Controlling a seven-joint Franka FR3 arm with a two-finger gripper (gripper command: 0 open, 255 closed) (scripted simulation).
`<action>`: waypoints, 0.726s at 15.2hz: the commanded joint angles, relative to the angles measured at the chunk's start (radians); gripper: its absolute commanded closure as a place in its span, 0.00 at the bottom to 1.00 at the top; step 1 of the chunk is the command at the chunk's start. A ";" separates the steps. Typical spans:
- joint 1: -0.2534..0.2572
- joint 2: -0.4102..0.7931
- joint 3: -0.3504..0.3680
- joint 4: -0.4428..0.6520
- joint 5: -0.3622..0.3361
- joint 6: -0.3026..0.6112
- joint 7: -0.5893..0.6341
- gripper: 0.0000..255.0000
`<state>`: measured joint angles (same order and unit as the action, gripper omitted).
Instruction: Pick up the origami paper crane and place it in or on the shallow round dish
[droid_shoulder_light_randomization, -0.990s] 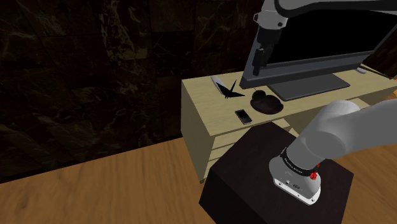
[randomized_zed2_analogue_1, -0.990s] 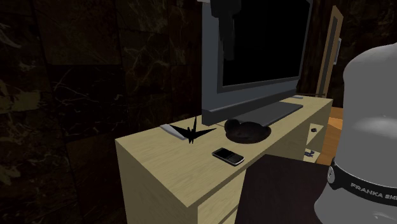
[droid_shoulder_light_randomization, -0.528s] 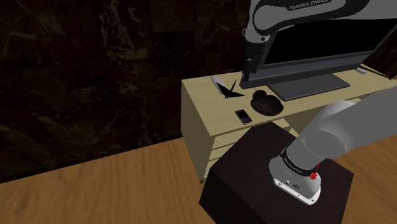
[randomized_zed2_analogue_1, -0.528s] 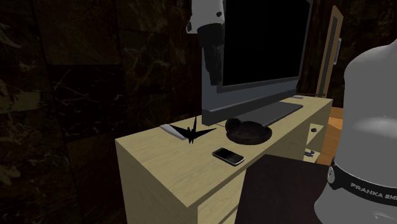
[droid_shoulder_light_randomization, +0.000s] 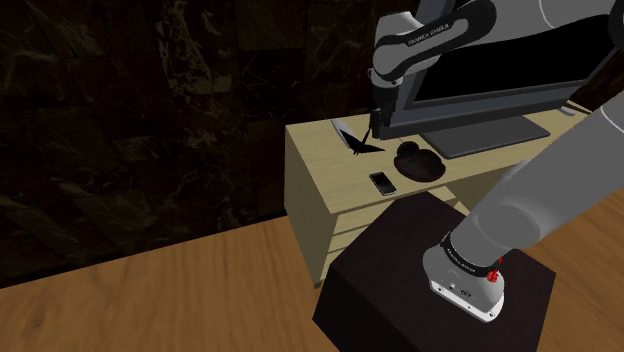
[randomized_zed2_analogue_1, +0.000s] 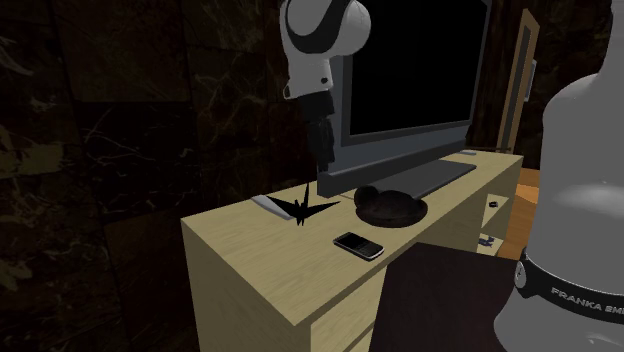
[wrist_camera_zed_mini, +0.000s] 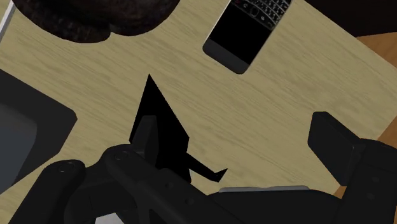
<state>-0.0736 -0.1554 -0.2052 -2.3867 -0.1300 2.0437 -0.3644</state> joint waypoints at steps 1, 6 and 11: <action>-0.005 0.084 -0.012 0.035 0.006 0.041 -0.020 0.00; -0.025 0.287 -0.031 0.128 0.031 0.127 -0.073 0.00; -0.043 0.410 -0.033 0.177 0.050 0.188 -0.102 0.00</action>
<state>-0.1144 0.2426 -0.2376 -2.2057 -0.0814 2.2164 -0.4636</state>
